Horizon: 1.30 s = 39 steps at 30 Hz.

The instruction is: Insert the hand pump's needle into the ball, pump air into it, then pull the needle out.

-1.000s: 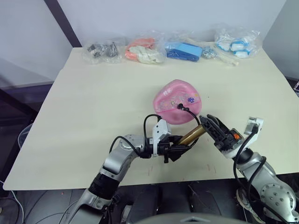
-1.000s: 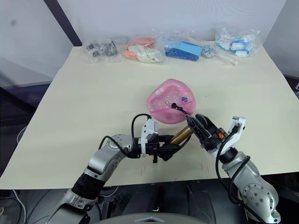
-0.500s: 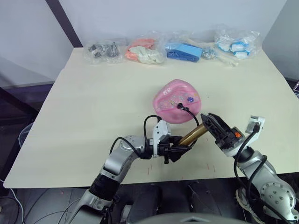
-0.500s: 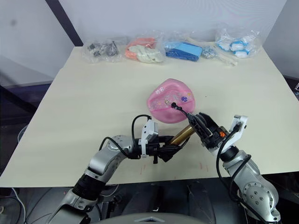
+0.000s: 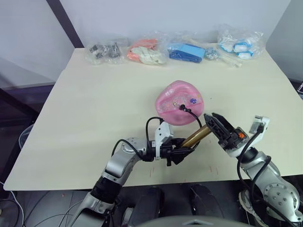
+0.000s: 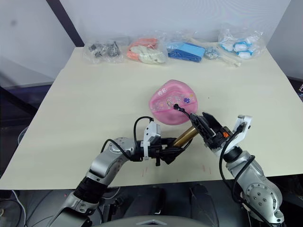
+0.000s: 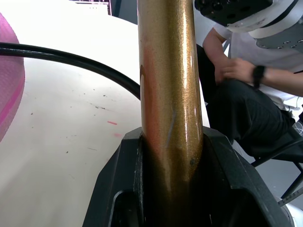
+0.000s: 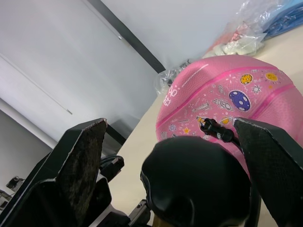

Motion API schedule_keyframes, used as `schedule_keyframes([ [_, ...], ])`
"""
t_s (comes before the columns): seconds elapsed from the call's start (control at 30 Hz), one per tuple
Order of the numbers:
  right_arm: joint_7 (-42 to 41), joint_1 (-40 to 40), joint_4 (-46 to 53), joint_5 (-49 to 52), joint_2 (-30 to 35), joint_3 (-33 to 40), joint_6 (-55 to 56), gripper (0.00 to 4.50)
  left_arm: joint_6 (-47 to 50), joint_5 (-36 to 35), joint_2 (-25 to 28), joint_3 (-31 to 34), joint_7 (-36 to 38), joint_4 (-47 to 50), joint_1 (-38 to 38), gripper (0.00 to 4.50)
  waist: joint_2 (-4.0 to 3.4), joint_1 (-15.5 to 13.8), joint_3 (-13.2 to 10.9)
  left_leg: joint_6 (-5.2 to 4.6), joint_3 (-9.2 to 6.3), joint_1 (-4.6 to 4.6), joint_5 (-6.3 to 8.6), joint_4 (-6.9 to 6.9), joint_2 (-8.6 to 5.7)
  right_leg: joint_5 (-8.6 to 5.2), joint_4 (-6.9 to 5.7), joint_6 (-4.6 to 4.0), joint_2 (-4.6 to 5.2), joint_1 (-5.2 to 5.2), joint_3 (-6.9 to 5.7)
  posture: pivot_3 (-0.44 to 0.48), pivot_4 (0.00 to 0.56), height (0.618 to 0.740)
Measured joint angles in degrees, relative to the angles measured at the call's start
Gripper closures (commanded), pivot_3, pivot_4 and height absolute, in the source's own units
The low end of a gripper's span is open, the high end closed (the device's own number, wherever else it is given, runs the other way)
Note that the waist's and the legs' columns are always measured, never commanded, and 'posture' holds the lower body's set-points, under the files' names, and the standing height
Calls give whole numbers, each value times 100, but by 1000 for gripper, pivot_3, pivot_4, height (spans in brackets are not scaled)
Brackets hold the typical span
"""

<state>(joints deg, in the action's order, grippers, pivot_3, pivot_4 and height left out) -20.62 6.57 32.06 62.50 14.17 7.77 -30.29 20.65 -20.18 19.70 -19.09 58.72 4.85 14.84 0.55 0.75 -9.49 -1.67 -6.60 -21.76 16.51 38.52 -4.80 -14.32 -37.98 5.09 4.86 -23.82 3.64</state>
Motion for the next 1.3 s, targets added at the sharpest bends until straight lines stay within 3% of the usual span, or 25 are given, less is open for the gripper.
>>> schedule_keyframes([
  [0.1,43,-24,-113,-72,1,-5,-5,2390,-48,2,1,0,28,-51,6,3458,0,-1,0,0,0,0,0,0,0,0,0,0,0,0,-1,0,150,740],
  [0.17,71,-23,-116,-120,1,-6,-9,2760,-60,2,-3,1,25,-61,12,3458,0,-2,0,0,0,-1,0,0,0,0,1,0,1,0,-1,0,150,740],
  [0.53,101,-17,-115,-134,1,-7,-30,2760,-60,20,-10,-1,22,-79,10,3458,0,0,0,0,-1,0,0,0,0,0,0,0,0,0,-1,0,150,740],
  [0.73,117,-70,-115,-97,10,-1,-65,2760,-68,18,-27,61,-15,-106,14,603,0,0,0,0,-1,0,0,0,0,0,0,0,0,0,-1,0,150,740],
  [0.77,116,-83,-115,-93,27,-1,-69,2760,-114,18,-23,62,12,-122,17,192,0,0,0,0,-1,-1,0,0,0,0,1,0,0,0,-1,0,150,740],
  [0.8,116,-93,-115,-82,45,1,-71,2760,-139,14,-26,65,28,-137,24,87,0,-1,0,0,-1,-1,0,0,0,0,1,0,0,0,-1,0,150,740],
  [1.0,41,-197,-113,-39,223,11,-73,2760,-139,-97,119,153,288,-165,70,87,0,8,0,0,0,-1,0,-1,0,0,1,0,-1,0,-1,0,150,740],
  [1.3,-770,-808,-61,-438,1436,50,-89,2760,-476,-98,740,198,1166,-301,152,87,-2,2,-1,-1,-3,-3,0,1,-1,0,6,0,1,3,-7,0,150,740],
])
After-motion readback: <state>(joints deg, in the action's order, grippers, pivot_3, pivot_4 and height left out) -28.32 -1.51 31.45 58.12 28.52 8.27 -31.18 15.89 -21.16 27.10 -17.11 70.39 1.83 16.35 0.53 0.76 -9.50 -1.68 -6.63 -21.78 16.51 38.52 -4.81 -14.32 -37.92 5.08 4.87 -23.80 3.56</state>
